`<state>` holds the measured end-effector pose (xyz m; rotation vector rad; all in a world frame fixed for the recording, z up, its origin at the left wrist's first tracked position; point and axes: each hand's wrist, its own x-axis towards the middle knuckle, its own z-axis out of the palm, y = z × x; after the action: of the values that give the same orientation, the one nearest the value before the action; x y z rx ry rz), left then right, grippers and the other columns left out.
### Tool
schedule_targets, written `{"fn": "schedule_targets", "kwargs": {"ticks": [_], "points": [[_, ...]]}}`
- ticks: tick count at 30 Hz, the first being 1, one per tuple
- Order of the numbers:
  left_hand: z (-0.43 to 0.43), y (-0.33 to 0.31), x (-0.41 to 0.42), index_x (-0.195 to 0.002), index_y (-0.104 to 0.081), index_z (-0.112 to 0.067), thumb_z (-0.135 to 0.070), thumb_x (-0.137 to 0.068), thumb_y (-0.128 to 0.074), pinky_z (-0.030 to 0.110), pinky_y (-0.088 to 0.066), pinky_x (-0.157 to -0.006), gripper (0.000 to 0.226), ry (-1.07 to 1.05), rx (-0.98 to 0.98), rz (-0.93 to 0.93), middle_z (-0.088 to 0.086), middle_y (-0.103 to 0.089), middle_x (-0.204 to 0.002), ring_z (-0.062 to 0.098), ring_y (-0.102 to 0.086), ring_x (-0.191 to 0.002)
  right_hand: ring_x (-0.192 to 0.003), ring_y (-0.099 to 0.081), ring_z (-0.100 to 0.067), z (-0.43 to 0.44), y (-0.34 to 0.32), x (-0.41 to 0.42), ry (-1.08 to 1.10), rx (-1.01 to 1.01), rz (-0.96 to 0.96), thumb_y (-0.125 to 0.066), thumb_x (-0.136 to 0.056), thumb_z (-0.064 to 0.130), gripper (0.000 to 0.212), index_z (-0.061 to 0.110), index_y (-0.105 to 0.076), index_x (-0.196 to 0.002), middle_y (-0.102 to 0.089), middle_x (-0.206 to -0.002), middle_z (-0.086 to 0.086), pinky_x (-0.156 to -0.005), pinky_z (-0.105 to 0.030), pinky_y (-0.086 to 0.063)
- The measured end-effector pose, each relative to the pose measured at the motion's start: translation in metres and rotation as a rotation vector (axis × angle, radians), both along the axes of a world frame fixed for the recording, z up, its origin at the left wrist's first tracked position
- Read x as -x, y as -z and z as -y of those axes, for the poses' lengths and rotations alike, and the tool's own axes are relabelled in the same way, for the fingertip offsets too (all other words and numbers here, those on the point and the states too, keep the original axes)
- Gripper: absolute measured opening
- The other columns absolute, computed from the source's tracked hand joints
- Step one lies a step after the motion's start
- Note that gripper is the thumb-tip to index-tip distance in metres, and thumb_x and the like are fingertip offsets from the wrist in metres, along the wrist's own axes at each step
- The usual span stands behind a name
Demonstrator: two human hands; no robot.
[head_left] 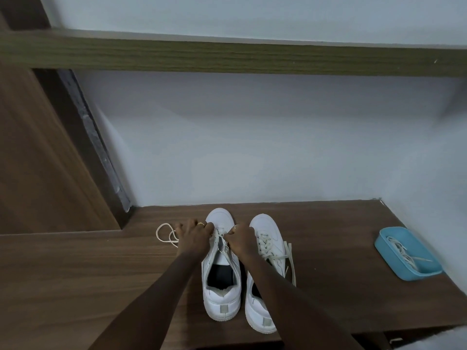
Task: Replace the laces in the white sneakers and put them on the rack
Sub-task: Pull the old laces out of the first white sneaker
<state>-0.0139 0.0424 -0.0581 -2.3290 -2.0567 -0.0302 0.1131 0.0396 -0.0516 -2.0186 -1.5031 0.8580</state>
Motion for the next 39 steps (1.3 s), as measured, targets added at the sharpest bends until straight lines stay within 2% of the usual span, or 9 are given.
{"fn": "schedule_targets", "kwargs": {"ticks": [4, 11, 17, 20, 23, 29, 34, 36, 39], "points": [[-0.006, -0.003, 0.015, -0.105, -0.054, -0.027, -0.017, -0.09, -0.043, 0.047, -0.026, -0.096, 0.021, -0.293, -0.031, 0.241, -0.005, -0.062, -0.111, 0.023, -0.039, -0.118, -0.066, -0.057, -0.019, 0.0, 0.002, 0.0, -0.012, 0.01, 0.019, -0.061, -0.082, 0.013, 0.034, 0.01, -0.045, -0.052, -0.051, -0.057, -0.004, -0.059, -0.028, -0.042], [-0.011, 0.006, 0.055, -0.108, -0.058, -0.016, -0.017, -0.094, -0.039, 0.047, -0.026, -0.099, 0.024, -0.713, 0.012, 0.432, 0.009, -0.063, -0.115, 0.032, -0.039, -0.116, -0.048, -0.039, -0.01, 0.001, 0.002, 0.001, 0.002, 0.007, 0.04, -0.058, -0.084, 0.014, 0.042, 0.016, -0.035, -0.049, -0.039, -0.051, 0.002, -0.052, -0.024, -0.034], [-0.002, 0.003, 0.039, -0.117, -0.055, -0.017, -0.017, -0.091, -0.046, 0.044, -0.029, -0.099, 0.027, -0.596, 0.01, 0.419, 0.007, -0.057, -0.122, 0.031, -0.041, -0.12, -0.07, -0.048, -0.022, 0.0, 0.001, 0.002, -0.069, 0.004, 0.143, -0.053, -0.089, 0.02, 0.039, 0.016, -0.039, -0.053, -0.041, -0.057, 0.001, -0.062, -0.027, -0.036], [-0.005, 0.001, 0.029, -0.117, -0.053, -0.023, -0.026, -0.094, -0.044, 0.039, -0.031, -0.095, 0.025, -0.276, 0.042, 0.316, 0.001, -0.058, -0.119, 0.025, -0.048, -0.116, -0.093, -0.062, -0.024, -0.002, 0.0, 0.002, -0.12, -0.057, 0.202, -0.048, -0.096, 0.025, 0.025, 0.01, -0.066, -0.089, -0.066, -0.092, -0.006, -0.072, -0.029, -0.045], [-0.005, 0.001, 0.025, -0.109, -0.058, -0.028, -0.043, -0.092, -0.041, 0.041, -0.034, -0.097, 0.028, -0.13, 0.125, 0.339, -0.004, -0.062, -0.113, 0.023, -0.046, -0.118, -0.103, -0.061, -0.025, -0.005, 0.003, 0.003, -0.197, -0.098, 0.295, -0.045, -0.096, 0.013, 0.026, 0.013, -0.068, -0.109, -0.063, -0.112, -0.005, -0.078, -0.03, -0.049], [0.007, -0.008, 0.011, -0.098, -0.063, -0.024, -0.055, -0.092, -0.03, 0.04, -0.027, -0.088, 0.046, 0.089, 0.108, 0.056, -0.004, -0.066, -0.104, 0.021, -0.046, -0.117, -0.101, -0.061, -0.025, -0.007, 0.004, 0.008, -0.272, -0.14, 0.394, -0.049, -0.089, 0.006, 0.023, 0.007, -0.069, -0.099, -0.058, -0.11, -0.007, -0.065, -0.027, -0.038], [0.005, -0.01, 0.011, -0.091, -0.067, -0.022, -0.059, -0.091, -0.023, 0.043, -0.025, -0.088, 0.058, 0.065, 0.221, -0.008, 0.0, -0.067, -0.1, 0.024, -0.052, -0.112, -0.1, -0.059, -0.027, -0.013, 0.004, 0.01, -0.277, -0.131, 0.36, -0.047, -0.087, 0.001, 0.02, 0.005, -0.066, -0.088, -0.055, -0.103, -0.008, -0.066, -0.03, -0.041], [0.005, -0.011, 0.011, -0.093, -0.068, -0.022, -0.057, -0.094, -0.026, 0.045, -0.024, -0.093, 0.055, 0.044, 0.258, -0.009, 0.001, -0.067, -0.105, 0.023, -0.051, -0.114, -0.104, -0.056, -0.027, -0.016, 0.006, 0.011, -0.307, -0.14, 0.379, -0.048, -0.088, 0.002, 0.018, 0.008, -0.063, -0.094, -0.052, -0.106, -0.008, -0.072, -0.034, -0.046], [0.005, -0.014, 0.008, -0.087, -0.067, -0.018, -0.051, -0.094, -0.029, 0.045, -0.023, -0.092, 0.052, 0.032, 0.263, 0.043, 0.002, -0.067, -0.101, 0.022, -0.053, -0.11, -0.11, -0.049, -0.026, -0.02, 0.013, 0.011, -0.371, -0.132, 0.455, -0.044, -0.093, 0.005, 0.023, 0.01, -0.059, -0.109, -0.048, -0.117, -0.006, -0.072, -0.032, -0.039]]}}
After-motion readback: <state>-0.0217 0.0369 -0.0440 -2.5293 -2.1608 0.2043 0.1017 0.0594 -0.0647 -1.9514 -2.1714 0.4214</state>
